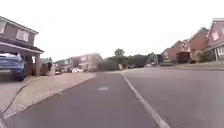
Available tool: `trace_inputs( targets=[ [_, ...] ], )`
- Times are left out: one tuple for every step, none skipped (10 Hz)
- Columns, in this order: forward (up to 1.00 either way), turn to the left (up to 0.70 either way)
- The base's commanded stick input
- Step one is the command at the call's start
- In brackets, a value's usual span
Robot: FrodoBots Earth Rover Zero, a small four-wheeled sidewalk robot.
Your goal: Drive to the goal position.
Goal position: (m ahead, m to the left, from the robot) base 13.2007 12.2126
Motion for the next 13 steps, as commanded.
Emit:
trace_inputs(
  targets=[
    [1.00, 0.00],
    [1.00, 0.00],
    [1.00, 0.00],
    [1.00, 0.00],
    [1.00, 0.00],
    [1.00, 0.00],
    [1.00, 0.00],
    [1.00, 0.00],
    [1.00, 0.00],
    [1.00, 0.00],
    [1.00, 0.00],
    [1.00, 0.00],
    [1.00, 0.00]
  ],
)
